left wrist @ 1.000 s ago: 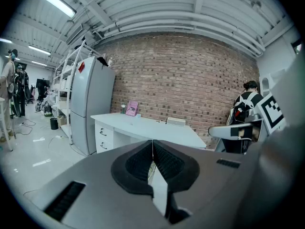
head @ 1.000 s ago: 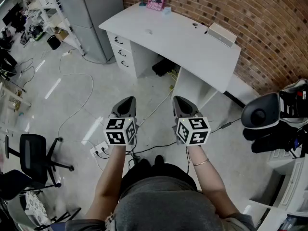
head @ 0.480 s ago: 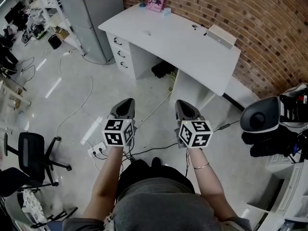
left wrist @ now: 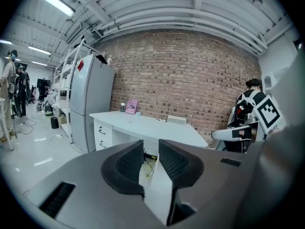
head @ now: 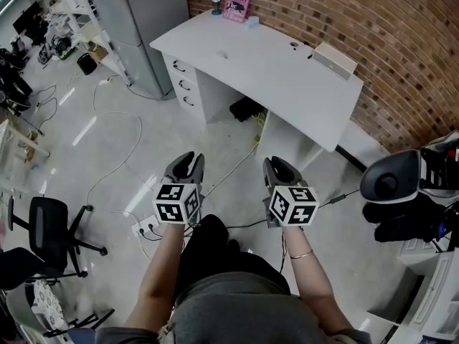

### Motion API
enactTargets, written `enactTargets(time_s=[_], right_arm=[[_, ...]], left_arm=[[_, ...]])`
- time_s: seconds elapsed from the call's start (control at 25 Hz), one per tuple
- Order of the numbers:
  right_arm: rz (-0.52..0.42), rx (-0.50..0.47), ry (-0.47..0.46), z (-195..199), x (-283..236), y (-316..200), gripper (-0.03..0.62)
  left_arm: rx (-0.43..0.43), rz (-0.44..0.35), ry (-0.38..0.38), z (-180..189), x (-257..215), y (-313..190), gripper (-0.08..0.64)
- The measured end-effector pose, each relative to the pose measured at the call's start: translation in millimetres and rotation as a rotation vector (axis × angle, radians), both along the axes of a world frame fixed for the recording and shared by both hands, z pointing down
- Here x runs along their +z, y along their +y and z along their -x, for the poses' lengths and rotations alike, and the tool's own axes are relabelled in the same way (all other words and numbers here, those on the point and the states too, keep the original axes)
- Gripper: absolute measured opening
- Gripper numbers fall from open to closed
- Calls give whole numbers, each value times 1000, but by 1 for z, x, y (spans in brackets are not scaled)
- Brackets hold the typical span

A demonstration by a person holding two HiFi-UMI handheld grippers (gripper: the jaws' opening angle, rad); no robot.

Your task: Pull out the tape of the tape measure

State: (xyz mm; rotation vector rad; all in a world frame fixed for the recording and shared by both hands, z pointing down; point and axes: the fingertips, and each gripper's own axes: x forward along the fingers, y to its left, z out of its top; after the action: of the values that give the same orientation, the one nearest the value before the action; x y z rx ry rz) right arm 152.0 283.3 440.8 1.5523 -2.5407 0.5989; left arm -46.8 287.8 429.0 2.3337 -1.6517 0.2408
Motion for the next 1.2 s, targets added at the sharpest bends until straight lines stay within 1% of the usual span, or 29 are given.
enactTargets(time_s=[0.12, 0.2, 0.36, 0.48, 0.64, 0.88, 1.08, 1.2], right_arm=[[13, -13, -12, 5, 3, -7, 86], [14, -18, -11, 7, 3, -12, 94], [15, -27, 4, 13, 7, -27, 103], [11, -25, 12, 16, 8, -47, 106], [13, -16, 18, 25, 9, -85, 109], [22, -6, 22, 53, 6, -151, 110], [30, 12, 29, 74, 4, -210, 110], [39, 26, 37, 84, 4, -241, 110]], left_arm=[[-21, 14, -10, 7, 3, -9, 121], [-33, 20, -6, 11, 5, -17, 133], [-38, 24, 0, 18, 13, -36, 141], [-30, 23, -1, 21, 16, -59, 143], [-10, 33, -4, 28, 22, -97, 153], [10, 44, 0, 54, 22, -167, 173], [34, 48, -27, 73, 22, -228, 183], [49, 52, -15, 82, 21, -262, 184]])
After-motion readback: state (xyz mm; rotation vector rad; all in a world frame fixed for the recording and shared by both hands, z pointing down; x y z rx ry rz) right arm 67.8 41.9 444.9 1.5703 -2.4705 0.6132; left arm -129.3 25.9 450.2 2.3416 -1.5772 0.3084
